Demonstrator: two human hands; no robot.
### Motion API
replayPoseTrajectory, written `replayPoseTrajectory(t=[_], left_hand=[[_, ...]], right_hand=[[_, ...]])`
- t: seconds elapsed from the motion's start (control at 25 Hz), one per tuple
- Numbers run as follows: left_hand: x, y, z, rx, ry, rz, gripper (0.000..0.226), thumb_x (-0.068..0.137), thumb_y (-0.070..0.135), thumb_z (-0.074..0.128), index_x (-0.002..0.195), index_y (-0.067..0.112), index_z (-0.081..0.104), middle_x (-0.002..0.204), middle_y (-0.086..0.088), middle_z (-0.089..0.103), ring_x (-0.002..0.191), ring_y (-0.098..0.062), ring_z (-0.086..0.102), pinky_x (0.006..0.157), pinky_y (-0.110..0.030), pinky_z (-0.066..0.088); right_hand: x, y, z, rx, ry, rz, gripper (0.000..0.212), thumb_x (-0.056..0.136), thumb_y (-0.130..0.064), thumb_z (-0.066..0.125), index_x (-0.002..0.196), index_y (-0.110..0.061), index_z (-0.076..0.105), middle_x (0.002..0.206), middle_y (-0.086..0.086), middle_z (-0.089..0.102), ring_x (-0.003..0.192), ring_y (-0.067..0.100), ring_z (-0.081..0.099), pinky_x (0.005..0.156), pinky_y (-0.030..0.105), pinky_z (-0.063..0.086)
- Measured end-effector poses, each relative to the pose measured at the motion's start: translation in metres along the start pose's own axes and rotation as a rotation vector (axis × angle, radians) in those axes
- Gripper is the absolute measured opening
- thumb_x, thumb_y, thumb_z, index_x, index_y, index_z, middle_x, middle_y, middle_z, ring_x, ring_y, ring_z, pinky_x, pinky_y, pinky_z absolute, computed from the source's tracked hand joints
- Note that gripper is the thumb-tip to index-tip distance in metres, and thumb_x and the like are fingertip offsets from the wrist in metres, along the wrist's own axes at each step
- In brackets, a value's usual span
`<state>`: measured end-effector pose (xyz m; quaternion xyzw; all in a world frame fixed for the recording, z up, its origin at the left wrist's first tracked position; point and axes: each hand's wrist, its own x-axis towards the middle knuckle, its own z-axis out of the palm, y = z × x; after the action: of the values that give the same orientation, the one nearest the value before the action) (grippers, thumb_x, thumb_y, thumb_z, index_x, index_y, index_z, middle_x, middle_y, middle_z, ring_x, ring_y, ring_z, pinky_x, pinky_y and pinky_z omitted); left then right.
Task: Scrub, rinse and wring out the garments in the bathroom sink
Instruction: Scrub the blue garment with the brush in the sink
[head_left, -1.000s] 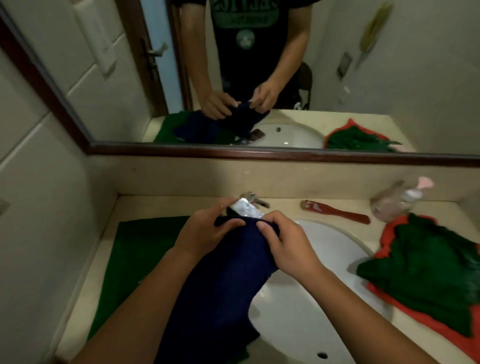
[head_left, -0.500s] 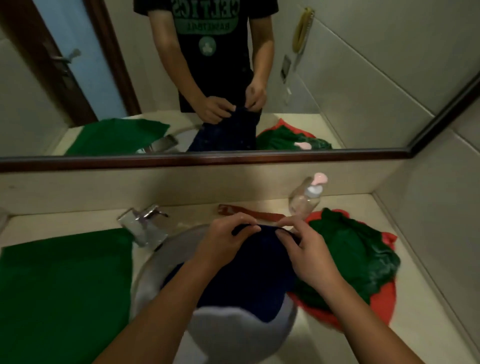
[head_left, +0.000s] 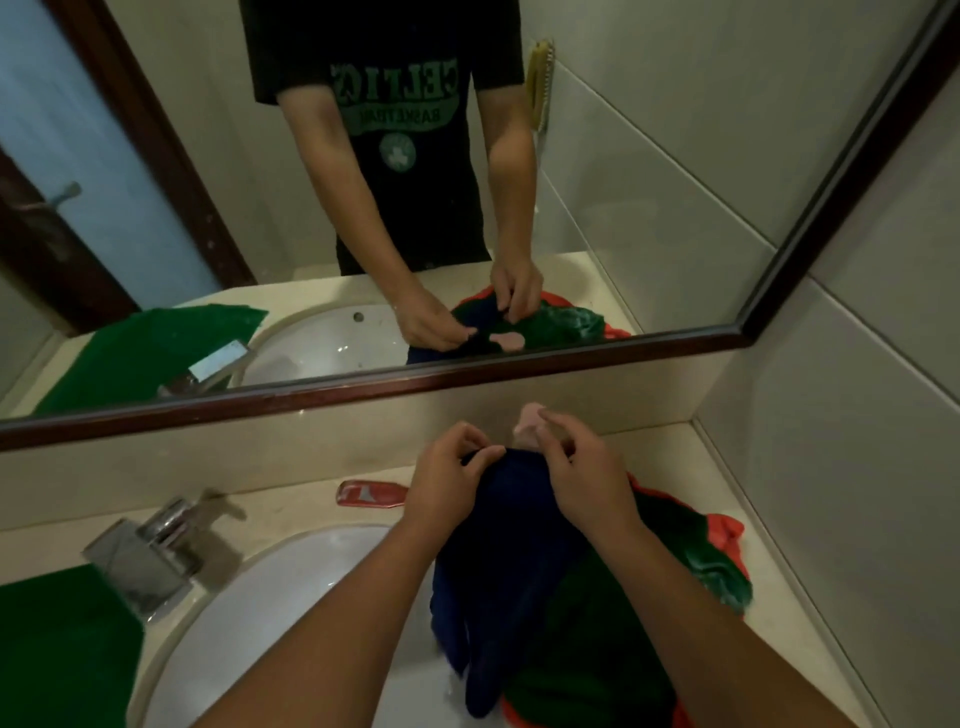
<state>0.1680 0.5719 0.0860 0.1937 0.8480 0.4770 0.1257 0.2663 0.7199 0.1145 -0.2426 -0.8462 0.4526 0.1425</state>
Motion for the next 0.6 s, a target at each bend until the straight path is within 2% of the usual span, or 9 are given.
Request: replayPoseTrajectory(t=[0.08, 0.16, 0.32, 0.44, 0.52, 0.6], left_hand=[[0.011, -0.001, 0.004, 0.007, 0.022, -0.032, 0.013, 0.092, 0.032, 0.073, 0.09, 0.023, 0.064, 0.085, 0.015, 0.067, 0.081, 0.003, 0.061, 0.066, -0.007, 0.042], [0.022, -0.004, 0.007, -0.011, 0.032, -0.029, 0.012, 0.092, 0.033, 0.073, 0.091, 0.023, 0.066, 0.088, 0.015, 0.067, 0.083, 0.0, 0.061, 0.067, -0.008, 0.04], [0.034, -0.006, 0.012, -0.058, 0.034, 0.009, 0.016, 0.093, 0.036, 0.071, 0.105, 0.025, 0.071, 0.102, 0.011, 0.069, 0.096, -0.005, 0.064, 0.075, -0.01, 0.043], [0.041, -0.005, 0.011, -0.118, 0.032, -0.014, 0.02, 0.092, 0.036, 0.072, 0.111, 0.03, 0.067, 0.107, 0.008, 0.068, 0.101, -0.008, 0.062, 0.08, -0.02, 0.045], [0.044, -0.006, 0.01, -0.127, 0.017, -0.02, 0.022, 0.091, 0.037, 0.073, 0.111, 0.035, 0.064, 0.109, 0.008, 0.067, 0.101, -0.007, 0.061, 0.078, -0.015, 0.044], [0.048, -0.007, 0.011, -0.131, 0.0, -0.019, 0.021, 0.091, 0.036, 0.074, 0.11, 0.036, 0.063, 0.106, 0.013, 0.066, 0.098, 0.0, 0.061, 0.076, -0.006, 0.041]], right_hand=[[0.015, -0.002, 0.005, -0.014, 0.019, -0.009, 0.026, 0.105, -0.045, 0.05, 0.099, -0.036, 0.073, 0.087, -0.021, 0.067, 0.079, -0.003, 0.06, 0.074, 0.021, 0.047], [0.027, 0.001, 0.007, -0.036, 0.009, 0.022, 0.033, 0.104, -0.048, 0.052, 0.082, -0.036, 0.072, 0.08, -0.018, 0.07, 0.076, -0.004, 0.062, 0.069, 0.02, 0.048], [0.041, 0.006, 0.006, -0.025, -0.028, 0.033, 0.025, 0.101, -0.042, 0.061, 0.085, -0.029, 0.075, 0.08, -0.021, 0.07, 0.081, -0.005, 0.064, 0.068, 0.018, 0.046], [0.05, 0.007, 0.007, 0.005, -0.081, 0.055, 0.023, 0.101, -0.038, 0.062, 0.084, -0.026, 0.074, 0.082, -0.018, 0.071, 0.078, -0.004, 0.064, 0.063, 0.014, 0.042], [0.055, 0.01, 0.005, -0.02, -0.1, 0.042, 0.022, 0.101, -0.037, 0.064, 0.085, -0.025, 0.074, 0.084, -0.018, 0.072, 0.08, -0.005, 0.064, 0.063, 0.011, 0.043], [0.059, 0.014, 0.004, -0.037, -0.144, 0.051, 0.02, 0.1, -0.038, 0.064, 0.088, -0.025, 0.073, 0.086, -0.014, 0.071, 0.081, 0.001, 0.064, 0.068, 0.017, 0.047]])
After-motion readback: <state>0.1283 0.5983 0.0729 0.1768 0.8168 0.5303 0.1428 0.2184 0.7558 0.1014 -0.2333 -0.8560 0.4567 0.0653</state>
